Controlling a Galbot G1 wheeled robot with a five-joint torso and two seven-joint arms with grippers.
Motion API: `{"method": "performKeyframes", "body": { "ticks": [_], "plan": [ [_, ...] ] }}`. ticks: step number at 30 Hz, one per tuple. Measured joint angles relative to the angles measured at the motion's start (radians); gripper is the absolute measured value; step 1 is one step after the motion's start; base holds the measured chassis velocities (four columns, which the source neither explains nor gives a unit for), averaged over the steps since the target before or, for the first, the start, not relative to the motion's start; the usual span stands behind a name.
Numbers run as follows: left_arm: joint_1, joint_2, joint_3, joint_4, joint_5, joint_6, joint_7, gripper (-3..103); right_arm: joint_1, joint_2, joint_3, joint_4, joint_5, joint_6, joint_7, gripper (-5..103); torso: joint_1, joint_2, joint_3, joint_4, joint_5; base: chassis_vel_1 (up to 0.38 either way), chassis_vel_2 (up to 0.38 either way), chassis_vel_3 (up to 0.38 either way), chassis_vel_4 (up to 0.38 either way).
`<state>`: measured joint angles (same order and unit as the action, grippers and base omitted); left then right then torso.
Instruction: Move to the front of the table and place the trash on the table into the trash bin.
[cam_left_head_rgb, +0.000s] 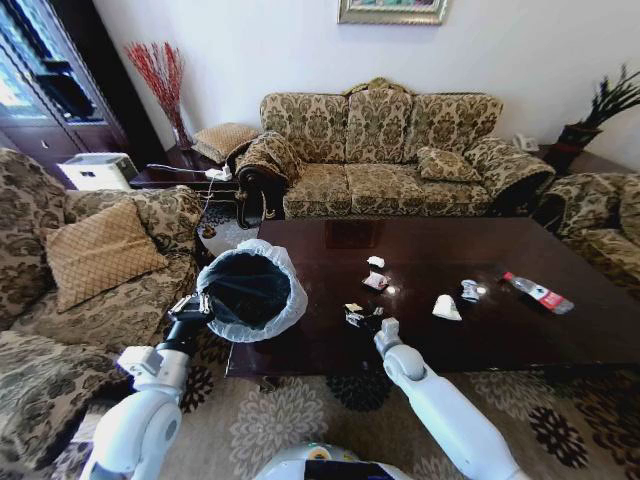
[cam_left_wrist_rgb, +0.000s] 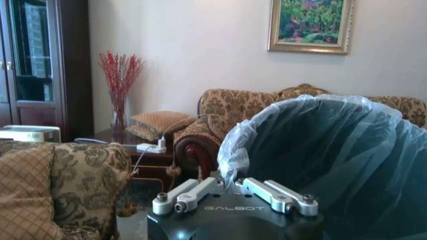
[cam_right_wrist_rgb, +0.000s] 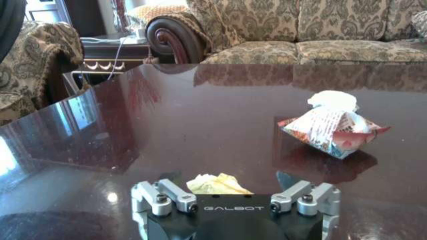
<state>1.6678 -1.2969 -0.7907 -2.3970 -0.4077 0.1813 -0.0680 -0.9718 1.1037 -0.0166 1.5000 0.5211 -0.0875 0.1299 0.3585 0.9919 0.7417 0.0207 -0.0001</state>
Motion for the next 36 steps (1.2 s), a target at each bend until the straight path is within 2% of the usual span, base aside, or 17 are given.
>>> {"method": "performKeyframes", "body": {
  "ticks": [1,3,7,8,9,12,14,16,17,18,19,20,22,24,26,32,36],
  "plan": [
    [-0.001,-0.001,0.002,0.001,0.0,0.0,0.0,3,-0.002,0.002,-0.002,0.0,0.001,0.002,0.0,86,0.0,0.0,0.0,0.0,0.0,0.0,0.0,0.0,0.0],
    [-0.002,-0.001,0.002,0.001,0.0,0.0,0.0,3,-0.002,0.004,-0.003,-0.001,0.001,0.002,-0.001,86,0.0,0.0,0.0,0.0,0.0,0.0,0.0,0.0,0.0],
    [-0.004,0.002,0.003,0.002,-0.005,0.0,0.0,3,-0.001,0.011,-0.004,-0.013,0.0,0.008,-0.006,64,0.0,0.0,0.0,0.0,0.0,0.0,0.0,0.0,0.0],
    [-0.004,0.002,0.003,0.002,-0.005,0.0,0.0,3,-0.001,0.011,-0.004,-0.013,0.0,0.008,-0.006,64,0.0,0.0,0.0,0.0,0.0,0.0,0.0,0.0,0.0],
    [-0.004,0.003,0.003,0.003,-0.006,0.0,0.0,3,-0.001,0.013,-0.004,-0.017,-0.001,0.008,-0.007,58,0.0,0.0,0.0,0.0,0.0,0.0,0.0,0.0,0.0],
    [-0.004,0.005,0.003,0.004,-0.009,0.0,0.0,3,-0.001,0.015,-0.003,-0.022,-0.002,0.009,-0.012,53,0.0,0.0,0.0,0.0001,0.0,0.0,0.0,0.0,0.0],
    [-0.005,0.008,0.003,0.004,-0.013,0.0,0.0,3,-0.001,0.017,-0.002,-0.024,-0.002,0.009,-0.014,42,0.0,0.0,0.0,0.0001,0.0,0.0,0.0,0.0,0.0],
    [-0.005,0.009,0.003,0.004,-0.015,0.0,0.0,3,-0.001,0.017,-0.002,-0.026,-0.002,0.009,-0.015,42,0.0,0.0,0.0,0.0,0.0001,0.0,0.0,0.0,0.0],
    [-0.007,0.011,0.003,0.005,-0.02,0.001,0.0,3,-0.001,0.018,-0.001,-0.03,-0.003,0.009,-0.017,31,0.0,0.0,0.0,0.0,0.0,0.0,0.0,0.0,0.0],
    [-0.008,0.012,0.003,0.005,-0.021,0.001,0.0,3,-0.001,0.018,-0.001,-0.031,-0.003,0.009,-0.018,31,0.0,0.0,0.0,0.0,0.0,0.0,0.0,0.0,0.0],
    [-0.008,0.014,0.004,0.007,-0.022,0.001,0.0,3,0.0,0.019,0.001,-0.034,-0.003,0.01,-0.02,20,0.0,0.0,0.0,0.0,0.0,0.0,0.0,0.0,0.0],
    [-0.008,0.014,0.004,0.007,-0.022,0.001,0.0,3,0.0,0.019,0.001,-0.034,-0.003,0.01,-0.02,20,0.0,0.0,0.0,0.0,0.0,0.0,0.0,0.0,0.0],
    [-0.009,0.015,0.005,0.008,-0.024,0.001,0.0,3,-0.001,0.019,0.003,-0.035,-0.003,0.01,-0.02,10,0.0,0.0,0.0,0.0001,0.0,0.0,0.0,0.0,0.0],
    [-0.01,0.015,0.005,0.009,-0.025,0.001,0.0,3,-0.002,0.019,0.004,-0.035,-0.003,0.01,-0.02,10,0.0,0.0,0.0,0.0,0.0001,0.0,0.0,0.0,0.0],
    [-0.012,0.015,0.006,0.009,-0.026,0.002,0.001,3,-0.004,0.018,0.006,-0.035,-0.003,0.011,-0.021,2,0.0,0.0,0.0,0.0001,0.0001,0.0,0.0,0.0,0.0],
    [-0.014,0.016,0.01,0.01,-0.027,0.002,0.002,3,-0.01,0.009,0.035,-0.005,0.007,0.011,-0.005,0,0.0,0.0,0.0,0.0001,0.0003,0.0,0.0,0.0,0.0],
    [-0.013,0.013,0.017,0.01,-0.026,0.002,0.004,3,-0.023,-0.022,0.078,0.067,0.021,-0.005,0.01,0,0.0,0.0,0.0,0.0,0.0005,0.0,0.0,0.0,0.0]
  ]
}}
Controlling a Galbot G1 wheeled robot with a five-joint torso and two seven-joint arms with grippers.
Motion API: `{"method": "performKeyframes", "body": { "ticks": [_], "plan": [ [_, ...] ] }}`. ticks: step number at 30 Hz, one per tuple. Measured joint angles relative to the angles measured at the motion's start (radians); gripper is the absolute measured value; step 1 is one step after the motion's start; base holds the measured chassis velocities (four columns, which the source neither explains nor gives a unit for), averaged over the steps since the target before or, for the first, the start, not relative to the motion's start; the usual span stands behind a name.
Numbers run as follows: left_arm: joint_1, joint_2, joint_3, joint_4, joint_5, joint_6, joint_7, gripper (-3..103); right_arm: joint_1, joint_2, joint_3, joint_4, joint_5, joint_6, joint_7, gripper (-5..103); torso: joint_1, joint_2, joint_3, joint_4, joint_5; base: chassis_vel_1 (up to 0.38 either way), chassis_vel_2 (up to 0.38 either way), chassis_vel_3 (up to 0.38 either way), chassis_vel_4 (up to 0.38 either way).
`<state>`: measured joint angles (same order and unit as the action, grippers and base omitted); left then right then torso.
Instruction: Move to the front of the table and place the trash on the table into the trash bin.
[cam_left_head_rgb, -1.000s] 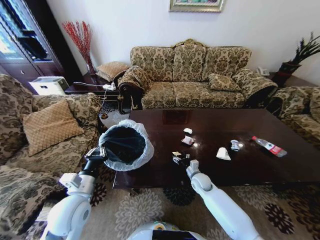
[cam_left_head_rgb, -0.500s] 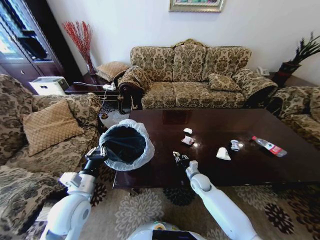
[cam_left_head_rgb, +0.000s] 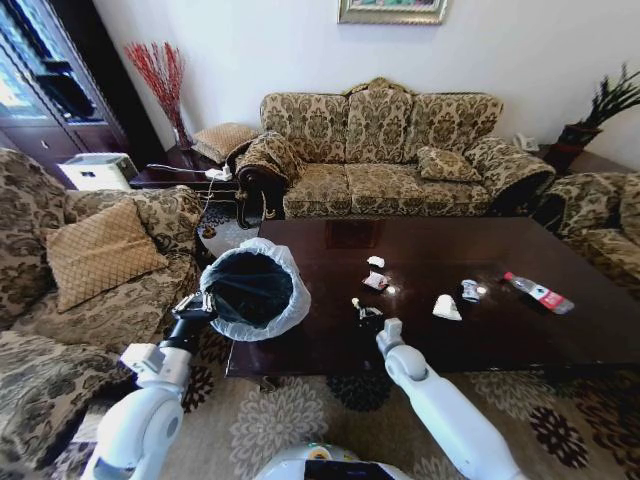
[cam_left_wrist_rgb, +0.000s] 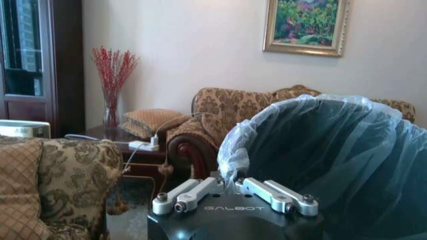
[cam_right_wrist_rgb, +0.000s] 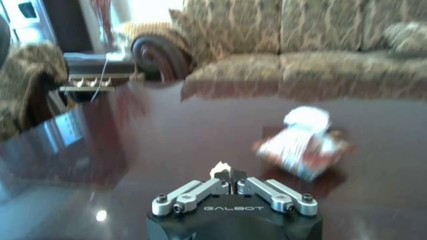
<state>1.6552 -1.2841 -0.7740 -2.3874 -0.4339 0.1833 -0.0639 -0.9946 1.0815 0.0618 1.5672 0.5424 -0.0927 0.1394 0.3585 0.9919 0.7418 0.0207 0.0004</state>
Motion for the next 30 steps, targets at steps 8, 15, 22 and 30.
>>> {"method": "performKeyframes", "body": {
  "ticks": [8,15,22,30],
  "plan": [
    [0.002,-0.007,0.006,-0.008,0.005,0.0,0.012,3,0.054,-0.198,0.054,0.289,0.15,-0.04,-0.074,0,0.0,0.0,0.0,0.0001,-0.0001,0.0,0.0,0.0,0.0],
    [0.01,-0.01,0.007,-0.023,0.006,0.002,0.018,3,0.19,-0.353,0.041,0.446,0.371,-0.102,-0.3,0,0.0,0.0,0.0,0.0001,-0.0001,0.0,0.0,0.0,0.0],
    [0.024,-0.017,0.008,-0.036,0.016,0.003,0.021,3,0.432,-0.423,-0.155,0.523,0.503,-0.15,-0.398,0,0.0,0.0,0.0,0.0,-0.0001,0.0,0.0,0.0,0.0],
    [0.029,-0.018,0.012,-0.038,0.025,0.014,0.021,3,0.822,-0.345,-0.477,0.524,0.571,-0.169,-0.309,0,0.0,0.0,0.0,0.0003,-0.0007,0.0,0.0,0.0,0.0]
  ]
}}
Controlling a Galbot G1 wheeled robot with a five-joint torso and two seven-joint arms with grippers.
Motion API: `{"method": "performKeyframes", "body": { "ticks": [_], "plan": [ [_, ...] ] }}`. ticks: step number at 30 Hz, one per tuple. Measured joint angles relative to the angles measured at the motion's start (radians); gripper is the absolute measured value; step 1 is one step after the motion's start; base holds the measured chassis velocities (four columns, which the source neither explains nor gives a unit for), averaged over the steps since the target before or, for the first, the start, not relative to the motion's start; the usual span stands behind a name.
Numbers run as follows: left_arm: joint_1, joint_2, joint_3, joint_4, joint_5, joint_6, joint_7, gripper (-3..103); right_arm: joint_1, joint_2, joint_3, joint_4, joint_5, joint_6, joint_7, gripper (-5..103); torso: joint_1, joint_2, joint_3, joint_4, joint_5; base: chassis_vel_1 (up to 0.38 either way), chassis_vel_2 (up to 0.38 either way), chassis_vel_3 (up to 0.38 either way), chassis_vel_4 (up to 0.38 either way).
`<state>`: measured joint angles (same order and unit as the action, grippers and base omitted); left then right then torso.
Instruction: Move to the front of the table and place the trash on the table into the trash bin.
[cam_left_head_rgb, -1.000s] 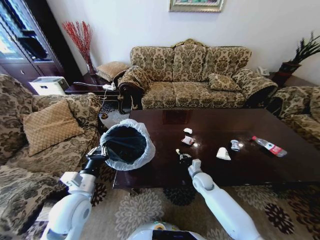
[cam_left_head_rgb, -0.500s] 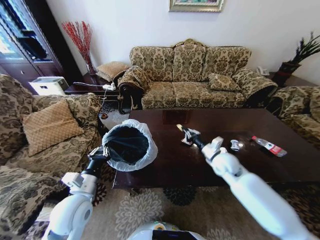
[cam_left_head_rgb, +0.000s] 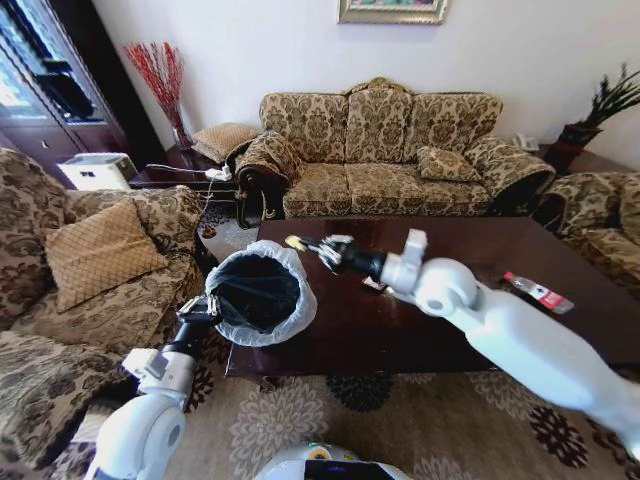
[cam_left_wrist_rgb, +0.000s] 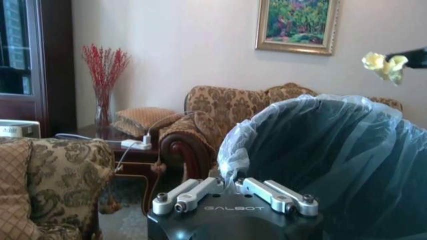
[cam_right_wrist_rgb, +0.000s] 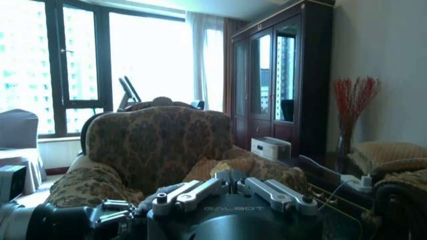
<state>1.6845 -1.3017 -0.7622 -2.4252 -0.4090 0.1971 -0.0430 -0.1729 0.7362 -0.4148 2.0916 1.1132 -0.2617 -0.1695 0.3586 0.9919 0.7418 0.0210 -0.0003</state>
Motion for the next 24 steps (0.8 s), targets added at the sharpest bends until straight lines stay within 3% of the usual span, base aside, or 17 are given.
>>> {"method": "performKeyframes", "body": {
  "ticks": [6,8,9,12,20,22,24],
  "plan": [
    [0.0,0.011,0.0,-0.009,-0.02,0.051,-0.012,3,0.092,0.044,-0.126,0.006,0.027,-0.019,0.055,0,0.0,0.0,0.0,-0.0004,0.0001,0.0,0.0,0.0,0.0],
    [-0.007,0.049,-0.006,-0.039,-0.08,0.156,-0.048,3,0.132,0.077,-0.196,0.0,0.027,-0.021,0.085,0,0.0,0.0,0.0,-0.0003,0.0001,0.0,0.0,0.0,0.0],
    [-0.007,0.049,-0.006,-0.039,-0.08,0.156,-0.048,3,0.132,0.077,-0.196,0.0,0.027,-0.021,0.085,0,0.0,0.0,0.0,-0.0003,0.0001,0.0,0.0,0.0,0.0],
    [-0.027,0.107,-0.011,-0.07,-0.172,0.258,-0.103,3,0.165,0.115,-0.245,-0.009,0.024,-0.034,0.122,0,0.0,0.0,0.0,-0.0003,0.0,0.0,0.0,0.0,0.0],
    [-0.039,0.14,-0.007,-0.074,-0.213,0.314,-0.143,3,0.189,0.131,-0.288,-0.011,0.007,-0.08,0.192,-2,0.0,0.0,0.0,-0.0003,0.0001,0.0,0.0,0.0,0.0],
    [-0.046,0.145,-0.003,-0.068,-0.218,0.32,-0.147,3,0.208,0.134,-0.299,-0.01,0.014,-0.087,0.208,14,0.0,0.0,0.0,-0.0003,0.0,0.0,0.0,0.0,0.0],
    [-0.048,0.146,-0.003,-0.068,-0.218,0.32,-0.147,3,0.212,0.135,-0.3,-0.01,0.018,-0.088,0.21,14,0.0,0.0,0.0,-0.0003,0.0001,0.0,0.0,0.0,0.0]
  ]
}}
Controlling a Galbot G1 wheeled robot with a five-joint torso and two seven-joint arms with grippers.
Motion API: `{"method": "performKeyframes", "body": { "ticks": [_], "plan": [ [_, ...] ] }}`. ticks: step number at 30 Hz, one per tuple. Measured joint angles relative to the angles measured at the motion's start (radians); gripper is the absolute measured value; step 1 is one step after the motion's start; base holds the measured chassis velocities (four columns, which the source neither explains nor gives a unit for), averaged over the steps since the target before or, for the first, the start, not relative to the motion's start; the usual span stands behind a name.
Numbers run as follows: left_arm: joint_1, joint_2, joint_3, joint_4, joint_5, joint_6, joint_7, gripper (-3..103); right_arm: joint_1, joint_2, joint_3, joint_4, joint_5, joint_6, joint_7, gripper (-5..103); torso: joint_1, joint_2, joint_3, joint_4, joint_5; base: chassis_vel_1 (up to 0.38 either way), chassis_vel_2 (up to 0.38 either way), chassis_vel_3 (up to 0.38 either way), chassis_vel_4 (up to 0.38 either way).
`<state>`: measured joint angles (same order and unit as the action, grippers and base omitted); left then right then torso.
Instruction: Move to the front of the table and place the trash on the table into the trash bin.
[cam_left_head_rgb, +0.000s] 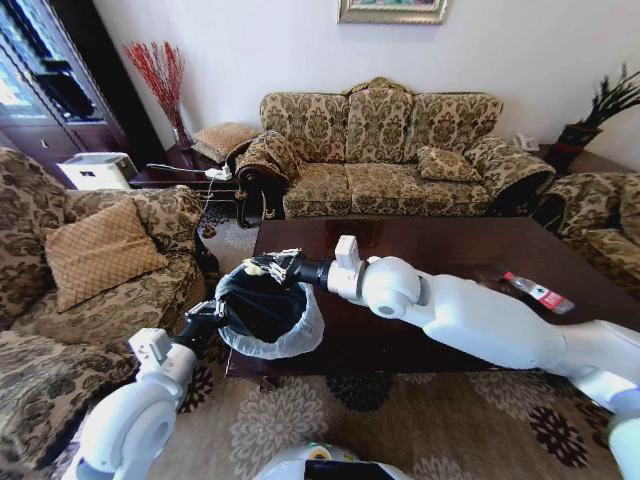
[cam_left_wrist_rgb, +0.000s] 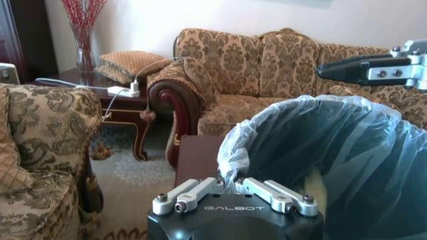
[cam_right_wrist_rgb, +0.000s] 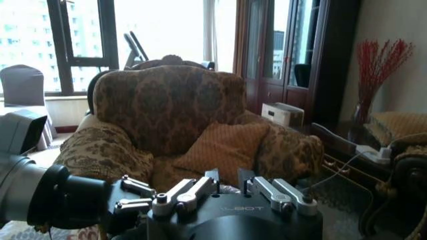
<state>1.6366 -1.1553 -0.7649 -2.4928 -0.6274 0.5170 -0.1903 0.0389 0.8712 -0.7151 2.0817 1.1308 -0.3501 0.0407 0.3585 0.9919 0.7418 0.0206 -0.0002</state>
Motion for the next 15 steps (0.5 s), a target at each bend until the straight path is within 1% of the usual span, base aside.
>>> {"method": "performKeyframes", "body": {
  "ticks": [1,2,4,6,7,8,9,10,11,12,13,14,15],
  "plan": [
    [-0.001,0.001,0.0,0.001,0.0,0.0,0.0,3,0.003,0.001,-0.001,0.0,0.002,0.0,0.001,14,0.0,0.0,0.0,0.0,0.0001,0.0,0.0,0.0,0.0],
    [-0.005,0.004,0.001,0.003,-0.002,0.0,0.0,3,0.014,0.004,-0.005,0.001,0.012,-0.002,0.01,25,0.0,0.0,0.0,0.0001,0.0,0.0,0.0,0.0,0.0],
    [-0.009,0.01,0.002,0.008,-0.002,-0.001,0.001,3,0.019,0.008,-0.005,0.005,0.017,-0.001,0.028,36,0.0,0.0,0.0,0.0001,0.0001,0.0,0.0,0.0,0.0],
    [-0.009,0.011,0.002,0.011,-0.002,-0.002,0.002,3,0.017,0.009,0.003,0.005,0.017,0.002,0.038,36,0.0,0.0,0.0,0.0002,0.0001,0.0,0.0,0.0,0.0],
    [-0.011,0.01,0.002,0.016,-0.002,-0.008,0.004,3,-0.005,0.003,0.038,0.008,0.018,0.01,0.076,47,0.0,0.0,0.0,0.0004,0.0002,0.0,0.0,0.0,0.0],
    [-0.012,0.01,0.002,0.019,-0.002,-0.011,0.005,3,-0.017,-0.005,0.059,0.008,0.018,0.011,0.098,47,0.0,0.0,0.0,0.0004,0.0003,0.0,0.0,0.0,0.0],
    [-0.014,0.008,0.002,0.023,-0.002,-0.018,0.007,3,-0.038,-0.018,0.091,0.008,0.02,0.009,0.128,52,0.0,0.0,0.0,0.0005,0.0002,0.0,0.0,0.0,0.0],
    [-0.014,0.008,0.002,0.023,-0.002,-0.018,0.007,3,-0.038,-0.018,0.091,0.008,0.02,0.009,0.128,52,0.0,0.0,0.0,0.0005,0.0002,0.0,0.0,0.0,0.0],
    [-0.015,0.007,0.002,0.026,-0.001,-0.023,0.009,3,-0.054,-0.029,0.117,0.008,0.022,0.005,0.146,58,0.0,0.0,0.0,0.0005,0.0003,0.0,0.0,0.0,0.0],
    [-0.02,0.004,0.002,0.034,0.001,-0.037,0.016,3,-0.098,-0.065,0.191,0.005,0.023,-0.01,0.183,63,0.0,0.0,0.0,0.0004,0.0003,0.0,0.0,0.0,0.0],
    [-0.025,0.001,0.001,0.04,0.004,-0.046,0.024,3,-0.139,-0.096,0.251,0.004,0.023,-0.022,0.2,69,0.0,0.0,0.0,0.0003,0.0004,0.0,0.0,0.0,0.0],
    [-0.028,-0.003,0.002,0.044,0.006,-0.053,0.029,3,-0.198,-0.132,0.324,0.003,0.021,-0.034,0.213,69,0.0,0.0,0.0,-0.0001,0.0003,0.0,0.0,0.0,0.0],
    [-0.028,-0.003,0.002,0.044,0.006,-0.053,0.029,3,-0.198,-0.132,0.324,0.003,0.021,-0.034,0.213,69,0.0,0.0,0.0,-0.0001,0.0003,0.0,0.0,0.0,0.0]
  ]
}}
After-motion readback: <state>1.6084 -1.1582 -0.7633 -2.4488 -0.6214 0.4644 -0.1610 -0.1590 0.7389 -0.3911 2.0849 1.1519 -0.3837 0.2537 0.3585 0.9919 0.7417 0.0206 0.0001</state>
